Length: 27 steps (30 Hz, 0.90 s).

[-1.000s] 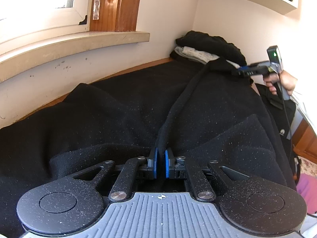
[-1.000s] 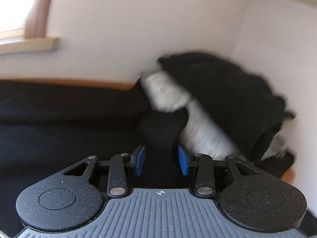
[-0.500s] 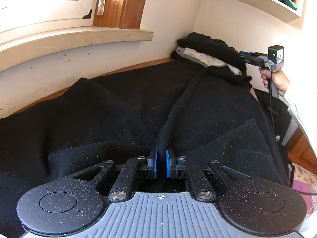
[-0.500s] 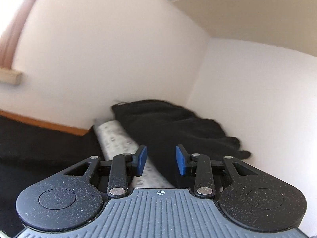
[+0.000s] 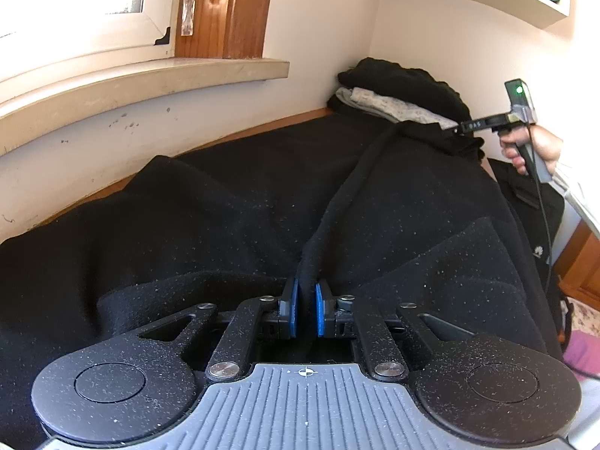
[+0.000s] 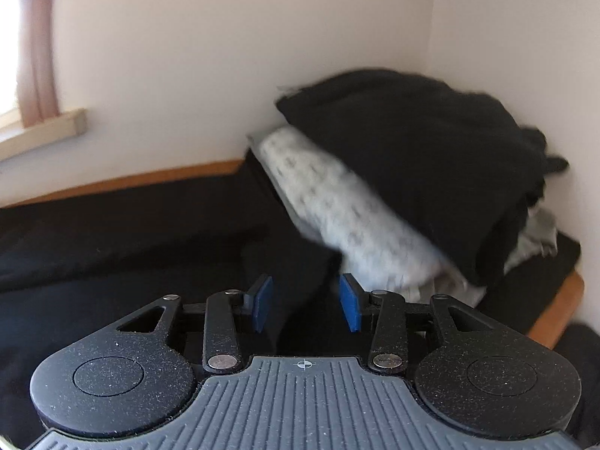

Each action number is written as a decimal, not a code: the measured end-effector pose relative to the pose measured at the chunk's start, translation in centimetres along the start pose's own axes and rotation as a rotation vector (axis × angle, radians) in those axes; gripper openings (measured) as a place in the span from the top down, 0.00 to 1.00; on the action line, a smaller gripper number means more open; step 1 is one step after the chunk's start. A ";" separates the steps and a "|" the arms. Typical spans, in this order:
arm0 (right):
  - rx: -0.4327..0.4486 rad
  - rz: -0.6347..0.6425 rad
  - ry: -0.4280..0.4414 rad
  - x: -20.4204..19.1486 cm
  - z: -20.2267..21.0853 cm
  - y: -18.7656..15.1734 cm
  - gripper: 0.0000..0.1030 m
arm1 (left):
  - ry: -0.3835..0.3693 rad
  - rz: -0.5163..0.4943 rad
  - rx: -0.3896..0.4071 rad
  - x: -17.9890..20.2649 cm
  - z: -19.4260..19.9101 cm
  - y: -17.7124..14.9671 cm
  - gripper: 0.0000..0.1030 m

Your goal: Fold clothes

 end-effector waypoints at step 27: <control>0.283 0.193 -0.174 -0.8 7.2 3.0 0.45 | 0.167 0.030 0.046 0.3 7.3 -0.3 0.40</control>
Point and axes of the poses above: each gripper's, at about its wrist camera, not at the fingertips, and z roughly against the way its jaws point, x to its right, y to its top, the point moved 8 cm from there along -z, roughly the way its jaws point, and after that the axes turned 8 degrees about -y, right-handed, at the moved point
